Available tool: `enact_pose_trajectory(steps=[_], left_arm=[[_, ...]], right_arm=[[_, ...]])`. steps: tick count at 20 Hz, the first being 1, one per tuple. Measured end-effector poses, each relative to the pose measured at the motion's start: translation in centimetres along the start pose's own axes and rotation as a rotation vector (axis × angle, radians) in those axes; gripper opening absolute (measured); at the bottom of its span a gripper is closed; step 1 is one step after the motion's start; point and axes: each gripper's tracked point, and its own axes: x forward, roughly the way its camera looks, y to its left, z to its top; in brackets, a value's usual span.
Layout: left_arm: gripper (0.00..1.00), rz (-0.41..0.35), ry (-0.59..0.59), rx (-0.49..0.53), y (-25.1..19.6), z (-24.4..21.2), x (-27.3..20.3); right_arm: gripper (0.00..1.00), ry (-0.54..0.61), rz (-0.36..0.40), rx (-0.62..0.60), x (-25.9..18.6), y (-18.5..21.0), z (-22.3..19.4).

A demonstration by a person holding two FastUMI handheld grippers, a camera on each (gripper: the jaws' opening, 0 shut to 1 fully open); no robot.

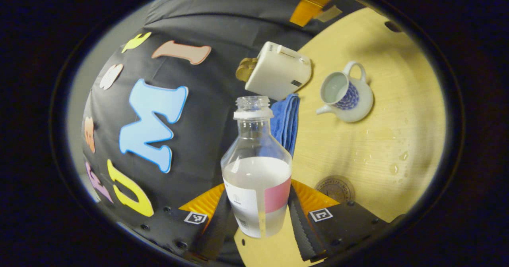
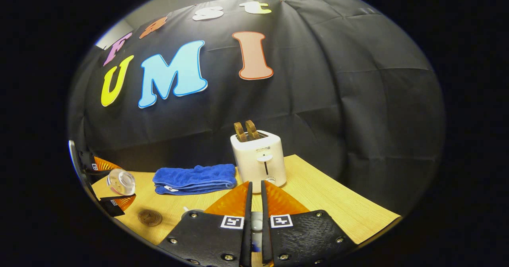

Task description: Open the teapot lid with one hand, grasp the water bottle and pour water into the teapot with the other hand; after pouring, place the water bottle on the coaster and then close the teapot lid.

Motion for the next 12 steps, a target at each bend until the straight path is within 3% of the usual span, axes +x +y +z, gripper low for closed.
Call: enact_pose_trajectory(steps=[6,12], left_arm=[[0.85,0.043,-0.054,-0.424,0.2,-0.6,0.8],[0.85,0.038,-0.097,-0.82,-0.3,-1.0,2.0]], right_arm=[[0.1,0.008,0.01,-0.013,0.0,0.1,0.0],[0.1,0.018,0.019,-0.025,0.1,0.3,-0.1]])
